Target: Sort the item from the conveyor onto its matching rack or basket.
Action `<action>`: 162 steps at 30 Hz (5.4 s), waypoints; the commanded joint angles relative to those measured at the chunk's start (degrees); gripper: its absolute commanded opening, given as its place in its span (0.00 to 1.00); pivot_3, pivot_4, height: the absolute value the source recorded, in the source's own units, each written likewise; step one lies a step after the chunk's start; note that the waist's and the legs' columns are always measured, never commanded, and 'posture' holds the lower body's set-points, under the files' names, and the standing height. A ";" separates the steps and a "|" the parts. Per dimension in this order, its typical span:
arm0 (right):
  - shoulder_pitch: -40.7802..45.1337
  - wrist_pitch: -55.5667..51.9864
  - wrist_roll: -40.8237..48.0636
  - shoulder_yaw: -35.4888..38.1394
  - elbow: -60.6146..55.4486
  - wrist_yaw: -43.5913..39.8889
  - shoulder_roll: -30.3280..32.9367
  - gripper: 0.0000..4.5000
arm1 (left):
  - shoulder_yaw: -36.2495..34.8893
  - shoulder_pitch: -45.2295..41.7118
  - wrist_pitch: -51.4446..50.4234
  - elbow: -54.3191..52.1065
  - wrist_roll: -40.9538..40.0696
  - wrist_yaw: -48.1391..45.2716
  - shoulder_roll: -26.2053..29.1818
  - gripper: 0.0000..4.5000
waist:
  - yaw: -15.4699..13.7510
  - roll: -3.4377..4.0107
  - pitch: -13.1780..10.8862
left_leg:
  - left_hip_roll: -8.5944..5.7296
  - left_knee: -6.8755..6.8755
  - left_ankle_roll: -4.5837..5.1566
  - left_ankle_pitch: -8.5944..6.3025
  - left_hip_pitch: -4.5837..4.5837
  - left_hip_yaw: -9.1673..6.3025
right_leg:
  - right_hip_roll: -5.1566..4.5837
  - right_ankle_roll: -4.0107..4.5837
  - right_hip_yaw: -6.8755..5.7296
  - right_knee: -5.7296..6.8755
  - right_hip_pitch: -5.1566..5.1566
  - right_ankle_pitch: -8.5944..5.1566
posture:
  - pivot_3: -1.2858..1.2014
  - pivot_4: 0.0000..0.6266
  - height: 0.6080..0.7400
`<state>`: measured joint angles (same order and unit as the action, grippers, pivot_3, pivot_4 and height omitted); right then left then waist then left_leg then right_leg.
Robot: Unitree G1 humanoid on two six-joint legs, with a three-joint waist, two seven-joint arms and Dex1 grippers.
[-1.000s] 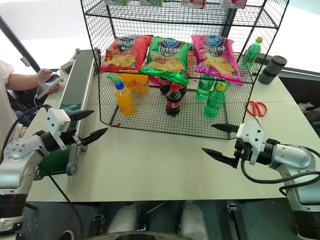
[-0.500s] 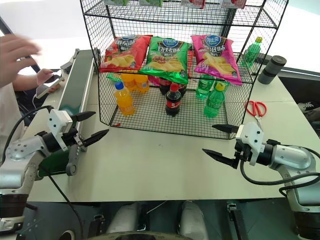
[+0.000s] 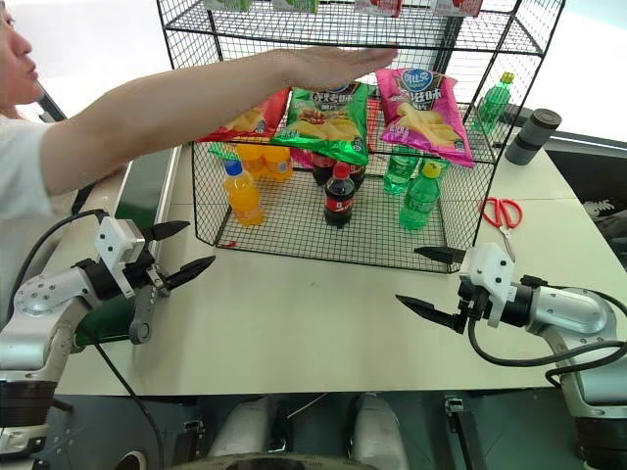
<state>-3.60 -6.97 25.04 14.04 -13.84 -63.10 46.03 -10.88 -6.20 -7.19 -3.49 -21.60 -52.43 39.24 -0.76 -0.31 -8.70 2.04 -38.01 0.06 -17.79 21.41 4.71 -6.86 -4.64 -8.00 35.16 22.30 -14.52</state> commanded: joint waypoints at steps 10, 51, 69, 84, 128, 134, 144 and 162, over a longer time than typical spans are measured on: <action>0.35 1.42 0.38 0.62 -0.59 -0.23 0.04 0.99 | -0.33 0.83 1.01 -2.18 0.22 0.31 0.14 1.00 | 0.00 0.00 0.00 | 0.00 0.00 0.00 0.00 0.00 0.00 | 0.00 0.00 0.00 0.01 0.00 0.00 | 0.52 0.24 1.00; 4.01 2.44 -0.75 -3.24 0.91 0.15 -0.27 0.99 | -0.90 2.79 -0.77 -2.40 -0.01 0.38 0.87 1.00 | 0.02 -0.01 0.01 | 0.00 -0.03 -0.01 0.01 -0.02 0.00 | 0.00 0.00 0.00 0.03 -0.01 0.00 | 0.52 0.24 1.00; 10.07 4.03 -2.36 -7.24 4.80 0.06 -2.59 0.99 | -3.14 3.97 0.87 -1.62 0.90 1.59 1.24 1.00 | 0.06 0.00 0.01 | 0.00 -0.04 -0.03 0.02 -0.02 0.00 | 0.00 0.00 0.00 0.06 -0.01 0.00 | 0.52 0.24 1.00; 15.97 2.25 -0.66 -11.50 7.32 -0.48 -7.44 0.99 | -8.34 10.21 0.23 -6.64 0.25 3.98 2.40 1.00 | 0.31 0.00 0.02 | 0.01 -0.04 -0.05 0.03 -0.03 0.00 | 0.00 0.00 0.00 0.08 0.01 0.01 | 0.52 0.24 1.00; 26.76 -4.83 1.93 -21.10 14.08 -6.90 -20.19 0.99 | -14.57 20.82 30.63 7.09 44.50 33.62 12.01 1.00 | 0.60 -0.05 0.05 | 0.21 0.06 -0.03 -0.01 0.06 0.21 | -0.04 0.14 0.00 0.09 0.30 0.10 | 0.52 0.24 1.00; 26.23 -4.80 2.06 -21.02 13.14 -5.91 -19.99 0.99 | -11.88 18.34 30.70 9.32 45.54 35.13 12.77 1.00 | 1.39 -0.07 0.06 | 0.25 0.06 -0.03 0.00 0.05 0.23 | -0.03 0.14 -0.01 0.11 0.29 0.10 | 0.52 0.24 1.00; 26.12 -3.60 1.14 -20.36 13.74 -5.76 -18.67 0.99 | -8.04 15.04 30.99 11.99 45.60 35.77 13.61 1.00 | 1.54 -0.14 0.11 | 0.26 0.06 -0.04 0.00 0.04 0.23 | -0.03 0.14 0.00 0.12 0.29 0.11 | 0.52 0.24 1.00; 23.45 -3.05 -0.30 -20.14 10.18 -2.81 -17.71 1.00 | -1.87 9.47 32.72 16.60 44.52 34.82 14.50 0.89 | 1.47 -0.14 0.11 | 0.28 0.05 -0.05 0.00 0.03 0.25 | -0.02 0.15 0.00 0.12 0.29 0.12 | 0.52 0.24 1.00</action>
<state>19.94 -11.15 24.40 -7.68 -1.03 -66.14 27.83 -12.62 3.67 24.96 12.98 24.16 -17.33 53.01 0.71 -0.45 -8.59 2.32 -37.96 0.00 -17.78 21.44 4.97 -6.88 -4.49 -8.00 35.29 22.60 -14.41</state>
